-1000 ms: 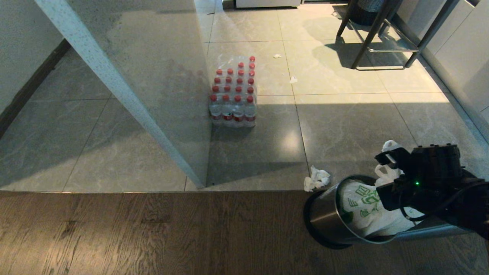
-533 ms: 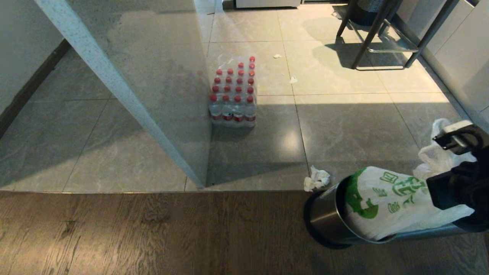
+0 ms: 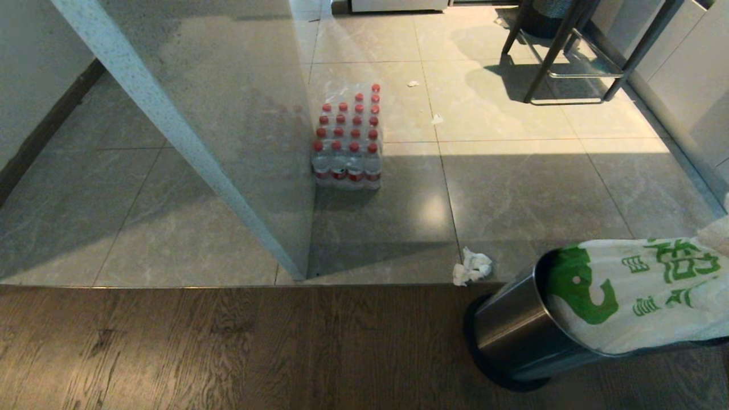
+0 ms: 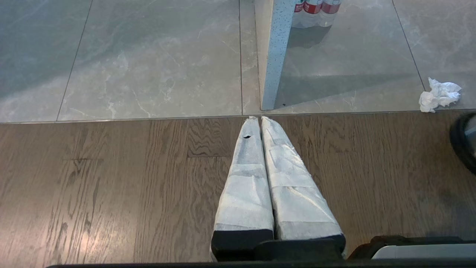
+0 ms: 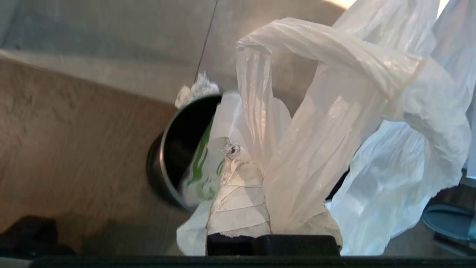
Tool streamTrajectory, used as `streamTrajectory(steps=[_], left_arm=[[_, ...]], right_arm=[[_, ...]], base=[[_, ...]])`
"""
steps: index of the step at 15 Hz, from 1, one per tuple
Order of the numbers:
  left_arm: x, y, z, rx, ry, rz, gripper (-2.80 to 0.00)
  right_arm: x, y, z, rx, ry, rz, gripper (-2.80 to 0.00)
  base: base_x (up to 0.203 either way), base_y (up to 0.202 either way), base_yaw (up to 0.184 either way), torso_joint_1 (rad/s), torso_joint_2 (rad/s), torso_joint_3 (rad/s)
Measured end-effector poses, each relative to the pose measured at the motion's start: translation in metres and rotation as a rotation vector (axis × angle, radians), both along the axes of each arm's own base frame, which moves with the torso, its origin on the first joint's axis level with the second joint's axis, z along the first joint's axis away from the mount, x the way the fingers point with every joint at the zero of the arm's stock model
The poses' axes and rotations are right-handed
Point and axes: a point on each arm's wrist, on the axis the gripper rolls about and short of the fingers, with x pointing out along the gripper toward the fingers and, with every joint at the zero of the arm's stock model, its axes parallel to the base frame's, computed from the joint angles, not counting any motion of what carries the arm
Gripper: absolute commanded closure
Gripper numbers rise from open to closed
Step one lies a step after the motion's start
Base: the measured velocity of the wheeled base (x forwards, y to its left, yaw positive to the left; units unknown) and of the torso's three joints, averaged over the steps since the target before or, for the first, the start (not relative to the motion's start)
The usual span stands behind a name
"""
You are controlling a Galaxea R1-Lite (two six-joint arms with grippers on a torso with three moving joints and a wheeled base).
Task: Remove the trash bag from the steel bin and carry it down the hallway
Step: Pick up the trash bag
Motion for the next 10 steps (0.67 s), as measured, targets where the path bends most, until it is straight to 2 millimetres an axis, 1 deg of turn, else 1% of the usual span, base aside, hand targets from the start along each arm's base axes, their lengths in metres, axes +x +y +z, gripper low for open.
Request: streamTrajectory(steps=[2, 3, 4, 5, 6, 7, 8, 10], left_arm=[[0.0, 0.0, 0.0, 0.0, 0.0, 0.0, 0.0], [0.0, 0.0, 0.0, 0.0, 0.001, 0.0, 0.0], [0.0, 0.0, 0.0, 0.0, 0.001, 0.001, 0.0], [0.0, 0.0, 0.0, 0.0, 0.001, 0.0, 0.0], [0.0, 0.0, 0.0, 0.0, 0.0, 0.0, 0.0], [0.0, 0.0, 0.0, 0.0, 0.001, 0.0, 0.0], [0.0, 0.0, 0.0, 0.0, 0.0, 0.0, 0.0], [0.0, 0.0, 0.0, 0.0, 0.001, 0.0, 0.0]], right_arm=[[-0.007, -0.001, -0.005, -0.002, 0.01, 0.001, 0.0], [-0.008, -0.001, 0.001, 0.004, -0.014, 0.001, 0.0], [-0.008, -0.002, 0.003, 0.006, -0.021, 0.0, 0.0], [-0.008, -0.001, -0.001, 0.005, -0.014, 0.002, 0.0], [-0.006, -0.001, -0.009, -0.003, 0.016, 0.008, 0.0], [-0.002, 0.001, -0.011, -0.006, 0.02, 0.019, 0.0], [0.003, 0.003, -0.009, -0.008, 0.019, 0.026, 0.0], [0.016, 0.007, 0.005, -0.004, -0.018, 0.037, 0.0]], base=[[0.0, 0.0, 0.0, 0.0, 0.0, 0.0], [0.0, 0.0, 0.0, 0.0, 0.0, 0.0], [0.0, 0.0, 0.0, 0.0, 0.0, 0.0], [0.0, 0.0, 0.0, 0.0, 0.0, 0.0], [0.0, 0.0, 0.0, 0.0, 0.0, 0.0], [0.0, 0.0, 0.0, 0.0, 0.0, 0.0], [0.0, 0.0, 0.0, 0.0, 0.0, 0.0], [0.0, 0.0, 0.0, 0.0, 0.0, 0.0]])
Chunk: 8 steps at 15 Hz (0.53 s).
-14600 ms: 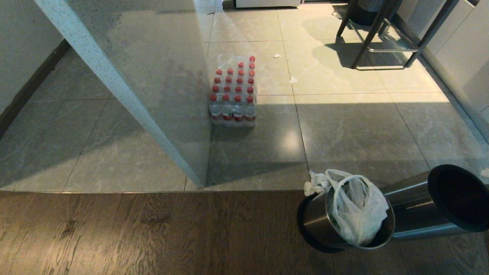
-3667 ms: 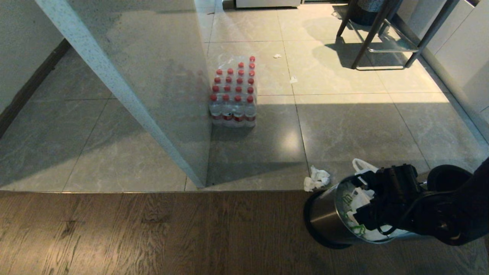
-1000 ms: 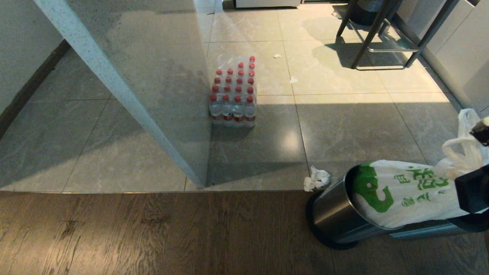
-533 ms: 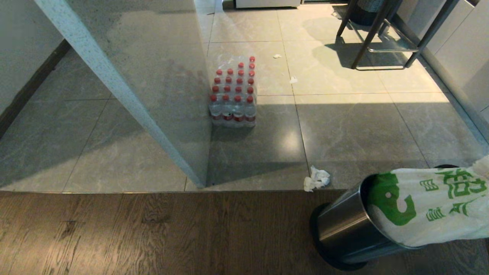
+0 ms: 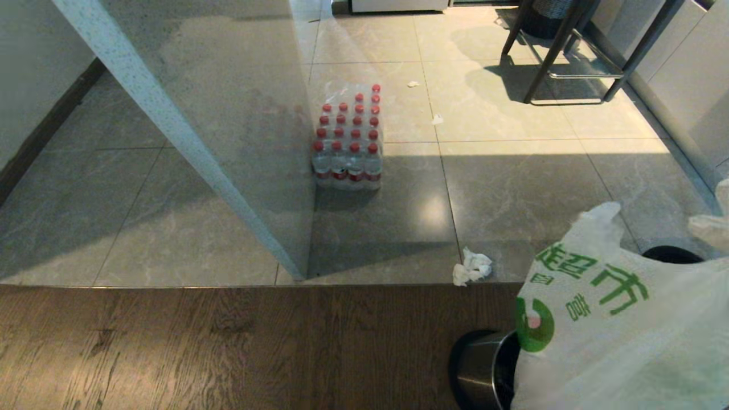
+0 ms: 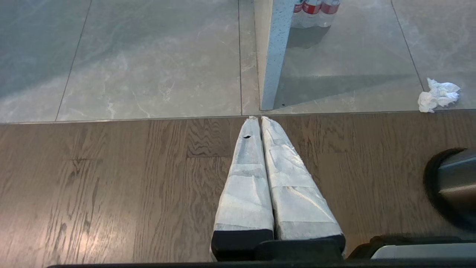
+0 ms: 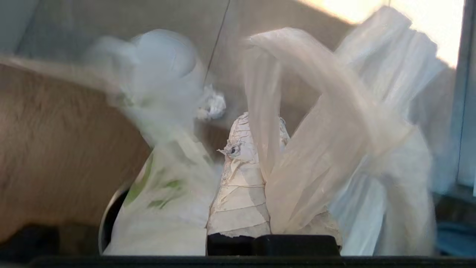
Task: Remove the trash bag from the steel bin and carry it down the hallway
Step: Pick up the trash bag
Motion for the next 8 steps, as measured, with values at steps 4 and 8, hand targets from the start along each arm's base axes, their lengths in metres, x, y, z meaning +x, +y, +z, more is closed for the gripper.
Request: streamTrajectory(steps=[4, 8], left_arm=[[0.0, 0.0, 0.0, 0.0, 0.0, 0.0, 0.0], [0.0, 0.0, 0.0, 0.0, 0.0, 0.0, 0.0]], right_arm=[[0.007, 0.003, 0.012, 0.002, -0.015, 0.01, 0.0], [-0.007, 0.0, 0.015, 0.0, 0.002, 0.011, 0.0]], base=[[0.0, 0.0, 0.0, 0.0, 0.0, 0.0], [0.0, 0.0, 0.0, 0.0, 0.0, 0.0]])
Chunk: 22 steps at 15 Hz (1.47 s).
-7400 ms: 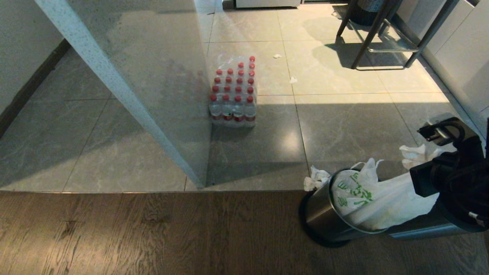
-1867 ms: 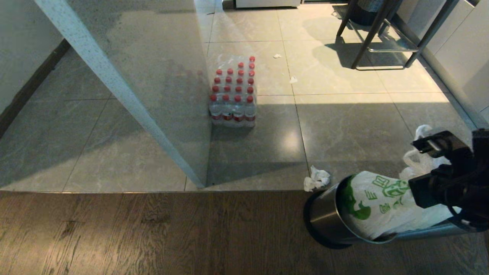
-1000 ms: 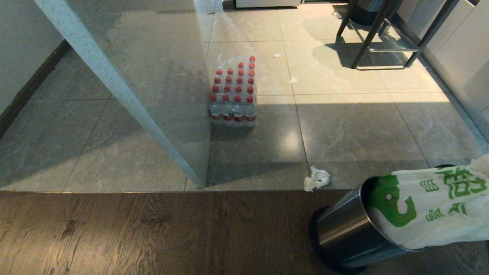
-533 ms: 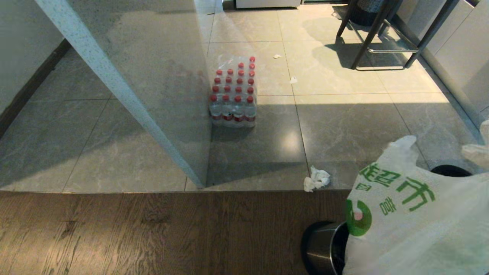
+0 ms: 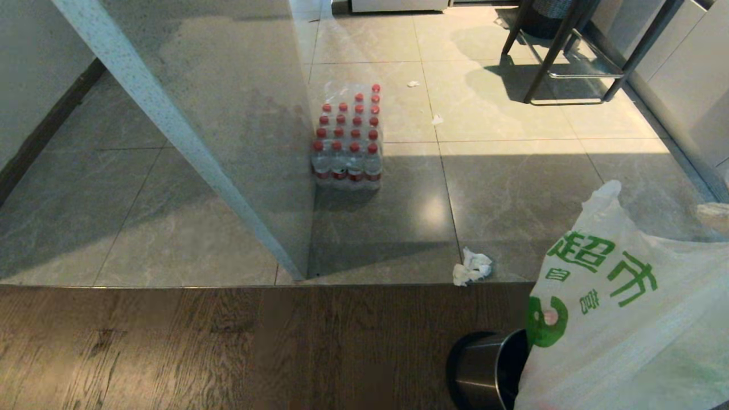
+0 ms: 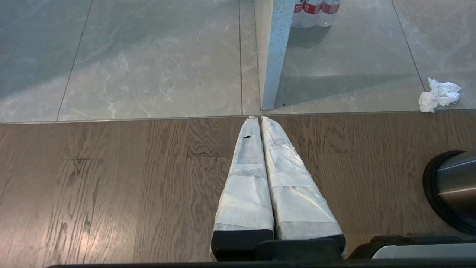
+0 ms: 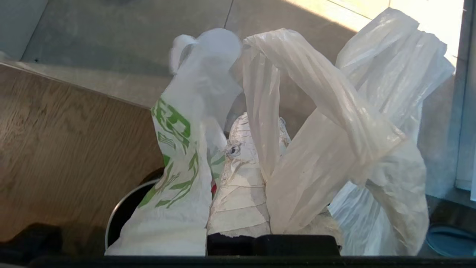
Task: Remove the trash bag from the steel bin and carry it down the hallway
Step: Pick up the trash bag
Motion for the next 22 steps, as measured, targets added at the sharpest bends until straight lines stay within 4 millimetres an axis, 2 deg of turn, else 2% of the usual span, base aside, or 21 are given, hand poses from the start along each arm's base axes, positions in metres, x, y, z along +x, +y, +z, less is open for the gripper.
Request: streamTrajectory(steps=[3, 12, 22], left_arm=[[0.0, 0.0, 0.0, 0.0, 0.0, 0.0, 0.0], [0.0, 0.0, 0.0, 0.0, 0.0, 0.0, 0.0], [0.0, 0.0, 0.0, 0.0, 0.0, 0.0, 0.0]], right_arm=[[-0.007, 0.0, 0.006, 0.007, -0.009, 0.017, 0.0], [-0.023, -0.003, -0.063, -0.063, 0.263, 0.022, 0.0], [-0.019, -0.002, -0.084, -0.082, 0.352, 0.024, 0.0]], base=[[0.0, 0.0, 0.0, 0.0, 0.0, 0.0], [0.0, 0.0, 0.0, 0.0, 0.0, 0.0], [0.0, 0.0, 0.0, 0.0, 0.0, 0.0]])
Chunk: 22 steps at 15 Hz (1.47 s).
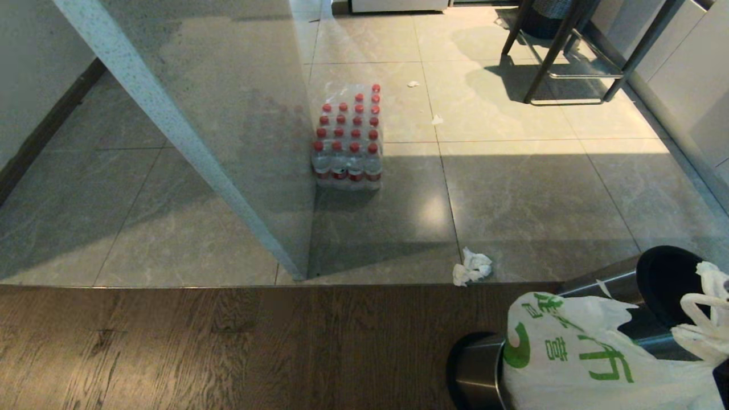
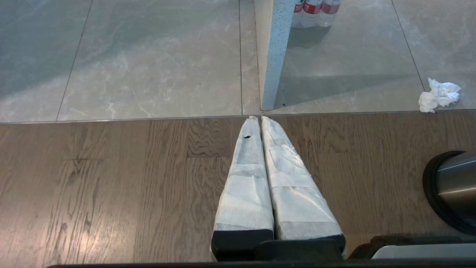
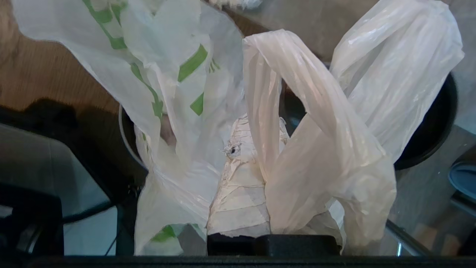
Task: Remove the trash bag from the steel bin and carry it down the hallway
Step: Pick up the trash bag
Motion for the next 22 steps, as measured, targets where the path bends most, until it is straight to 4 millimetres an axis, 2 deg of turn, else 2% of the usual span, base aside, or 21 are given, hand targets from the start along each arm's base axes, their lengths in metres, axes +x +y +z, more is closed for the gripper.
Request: streamTrajectory(steps=[1, 2, 9, 11, 13, 15, 22], left_arm=[[0.0, 0.0, 0.0, 0.0, 0.0, 0.0, 0.0], [0.0, 0.0, 0.0, 0.0, 0.0, 0.0, 0.0], [0.0, 0.0, 0.0, 0.0, 0.0, -0.001, 0.0], [0.0, 0.0, 0.0, 0.0, 0.001, 0.0, 0.0], [0.0, 0.0, 0.0, 0.0, 0.001, -0.001, 0.0], [0.0, 0.0, 0.0, 0.0, 0.0, -0.001, 0.0], [0.0, 0.0, 0.0, 0.0, 0.0, -0.001, 0.0]], right_arm=[[0.0, 0.0, -0.001, -0.003, 0.006, 0.002, 0.0], [0.0, 0.0, -0.003, -0.006, 0.017, 0.003, -2.8], [-0.008, -0.002, -0.007, -0.008, 0.012, 0.003, -2.8], [-0.018, -0.005, -0.01, -0.011, 0.02, 0.002, -2.8], [-0.032, -0.009, -0.021, -0.045, 0.098, -0.011, -2.8], [-0.036, -0.011, -0.024, -0.072, 0.114, -0.052, -2.8], [-0.045, -0.009, -0.009, 0.027, 0.009, 0.115, -2.8]], base=[[0.0, 0.0, 0.0, 0.0, 0.0, 0.0], [0.0, 0.0, 0.0, 0.0, 0.0, 0.0], [0.0, 0.0, 0.0, 0.0, 0.0, 0.0], [0.0, 0.0, 0.0, 0.0, 0.0, 0.0], [0.0, 0.0, 0.0, 0.0, 0.0, 0.0], [0.0, 0.0, 0.0, 0.0, 0.0, 0.0], [0.0, 0.0, 0.0, 0.0, 0.0, 0.0]])
